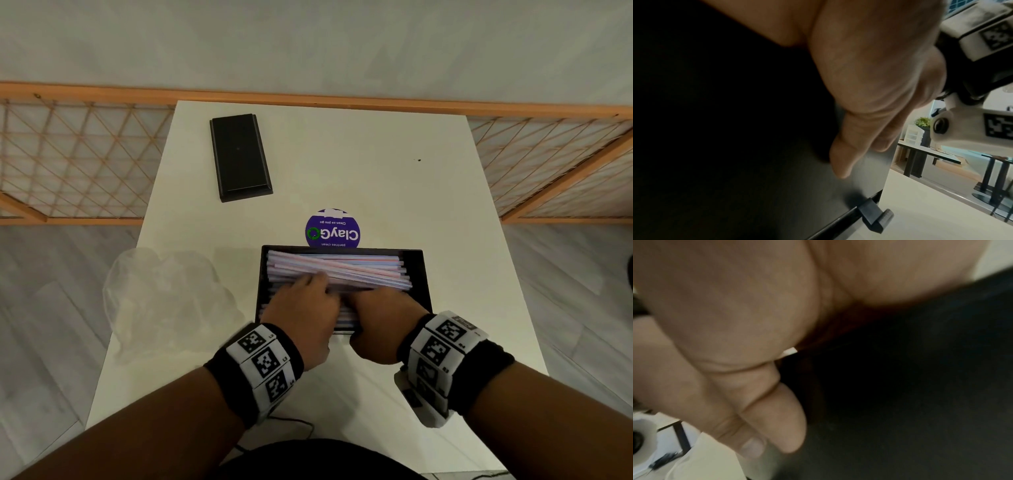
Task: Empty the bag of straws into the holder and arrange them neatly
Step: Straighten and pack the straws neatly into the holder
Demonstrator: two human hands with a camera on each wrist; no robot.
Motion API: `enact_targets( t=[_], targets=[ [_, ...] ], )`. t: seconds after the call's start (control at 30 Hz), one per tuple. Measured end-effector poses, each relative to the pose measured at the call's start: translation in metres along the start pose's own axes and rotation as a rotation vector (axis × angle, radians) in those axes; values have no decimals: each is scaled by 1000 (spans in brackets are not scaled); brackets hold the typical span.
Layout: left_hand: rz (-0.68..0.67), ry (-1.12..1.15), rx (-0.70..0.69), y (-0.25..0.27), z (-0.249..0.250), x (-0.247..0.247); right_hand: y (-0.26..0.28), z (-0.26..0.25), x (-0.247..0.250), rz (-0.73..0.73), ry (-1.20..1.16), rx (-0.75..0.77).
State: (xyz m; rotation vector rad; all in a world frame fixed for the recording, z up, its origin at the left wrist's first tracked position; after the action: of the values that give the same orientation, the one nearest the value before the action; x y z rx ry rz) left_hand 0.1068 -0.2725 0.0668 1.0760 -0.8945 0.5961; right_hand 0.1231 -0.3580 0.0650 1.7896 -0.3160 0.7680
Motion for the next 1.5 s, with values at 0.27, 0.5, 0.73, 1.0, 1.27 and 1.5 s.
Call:
enact_targets(
  t=[0.27, 0.5, 0.73, 1.0, 1.27, 1.5],
  targets=[
    [-152, 26, 42, 1, -17, -8, 0, -9, 3, 78, 128, 43],
    [-166, -23, 83, 0, -17, -13, -4, 12, -7, -8, 92, -89],
    [-190, -24, 106, 0, -18, -11, -6, 13, -9, -17, 82, -90],
    [-151, -45, 107, 2, -16, -2, -4, 9, -6, -23, 83, -84],
    [9, 14, -25, -2, 4, 1, 2, -3, 4, 95, 24, -2],
    [4, 0, -21, -5, 5, -2, 2, 0, 3, 138, 60, -13]
  ],
)
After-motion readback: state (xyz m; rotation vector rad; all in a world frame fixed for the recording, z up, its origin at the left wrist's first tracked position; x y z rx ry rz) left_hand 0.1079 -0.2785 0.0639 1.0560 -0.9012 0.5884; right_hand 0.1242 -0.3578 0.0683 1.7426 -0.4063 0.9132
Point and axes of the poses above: each hand's wrist, its own y-axis away from the middle knuckle, its own x-axis out of the back of the hand, z = x × y, the point moved 8 cm from there along -y, towards the middle knuckle, and after that the axes turned 10 degrees about -z, right-handed, at the moved point
